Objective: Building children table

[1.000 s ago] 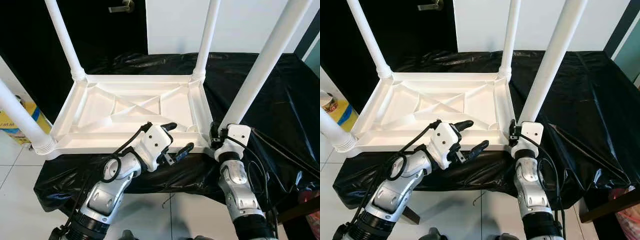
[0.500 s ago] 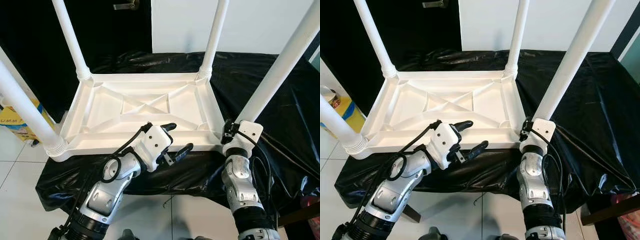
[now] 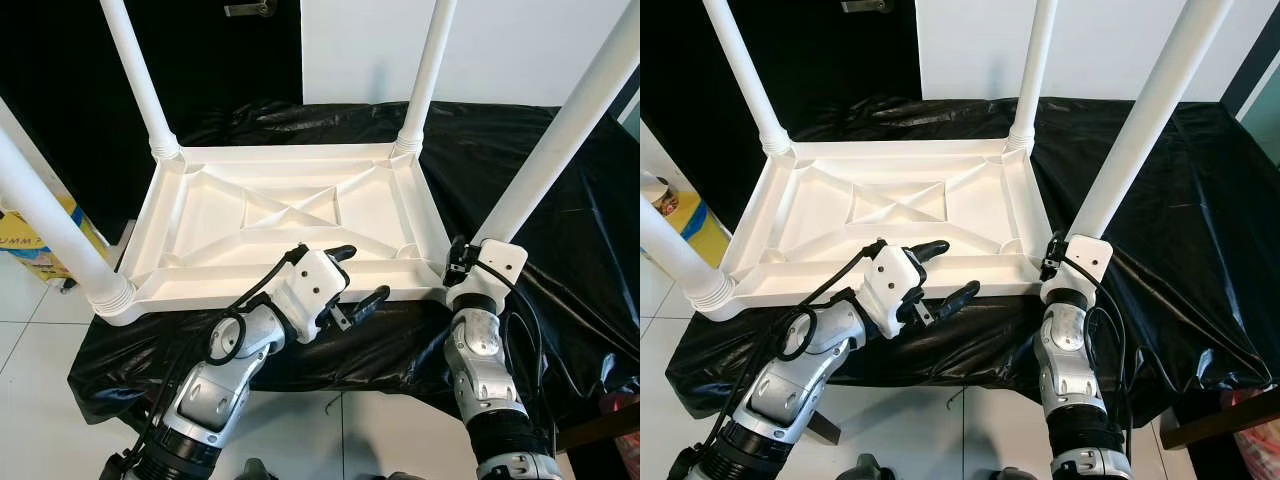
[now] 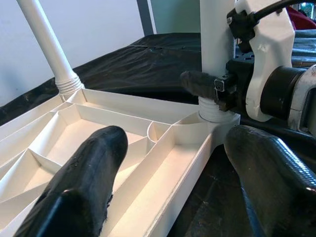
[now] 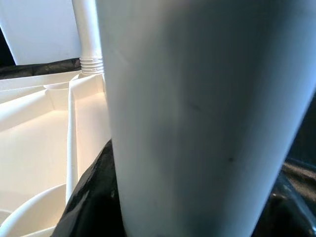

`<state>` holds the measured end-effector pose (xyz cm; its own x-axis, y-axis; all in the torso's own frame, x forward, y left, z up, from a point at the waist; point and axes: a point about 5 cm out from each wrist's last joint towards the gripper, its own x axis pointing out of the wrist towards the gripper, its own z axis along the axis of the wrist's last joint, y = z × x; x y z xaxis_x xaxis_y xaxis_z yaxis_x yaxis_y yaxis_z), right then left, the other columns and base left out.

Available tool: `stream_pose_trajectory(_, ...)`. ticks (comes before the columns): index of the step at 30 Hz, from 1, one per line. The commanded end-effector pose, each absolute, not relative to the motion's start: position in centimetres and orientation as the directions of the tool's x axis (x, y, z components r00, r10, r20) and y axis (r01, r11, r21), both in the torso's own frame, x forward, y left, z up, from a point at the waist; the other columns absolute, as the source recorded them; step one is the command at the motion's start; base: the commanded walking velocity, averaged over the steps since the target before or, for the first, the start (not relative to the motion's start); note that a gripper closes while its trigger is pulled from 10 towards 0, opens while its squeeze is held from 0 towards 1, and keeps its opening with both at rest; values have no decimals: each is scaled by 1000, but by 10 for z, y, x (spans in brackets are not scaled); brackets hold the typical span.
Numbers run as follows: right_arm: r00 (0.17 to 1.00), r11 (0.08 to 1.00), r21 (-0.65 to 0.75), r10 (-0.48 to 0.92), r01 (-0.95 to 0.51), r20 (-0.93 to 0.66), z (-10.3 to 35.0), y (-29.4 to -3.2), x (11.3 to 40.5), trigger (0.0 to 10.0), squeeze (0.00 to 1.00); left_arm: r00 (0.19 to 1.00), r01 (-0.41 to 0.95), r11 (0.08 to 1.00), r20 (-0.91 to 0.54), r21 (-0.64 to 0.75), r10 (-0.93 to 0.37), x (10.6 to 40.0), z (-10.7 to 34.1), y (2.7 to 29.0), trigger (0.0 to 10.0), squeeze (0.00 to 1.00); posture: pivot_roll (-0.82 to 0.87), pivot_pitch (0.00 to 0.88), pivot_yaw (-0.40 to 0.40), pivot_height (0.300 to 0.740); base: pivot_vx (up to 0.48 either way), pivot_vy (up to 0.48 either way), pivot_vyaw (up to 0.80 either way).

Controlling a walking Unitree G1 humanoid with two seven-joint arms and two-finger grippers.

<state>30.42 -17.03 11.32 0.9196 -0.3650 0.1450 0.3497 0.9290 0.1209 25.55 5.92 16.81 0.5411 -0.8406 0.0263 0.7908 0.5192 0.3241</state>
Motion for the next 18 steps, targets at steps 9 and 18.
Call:
stream_pose_trajectory(9, 948, 956, 81, -291, 283, 131, 104, -177, 300, 10000, 725, 568, 775, 543, 18, 323, -823, 257, 165, 58, 10000, 0, 3, 65, -31, 740, 0, 0, 0)
stream_pose_trajectory(18, 980, 998, 25, -69, 66, 187, 115, -183, 303, 10000, 0, 543, 792, 517, 11, 326, -840, 254, 164, 53, 10000, 0, -4, 69, -29, 740, 0, 0, 0)
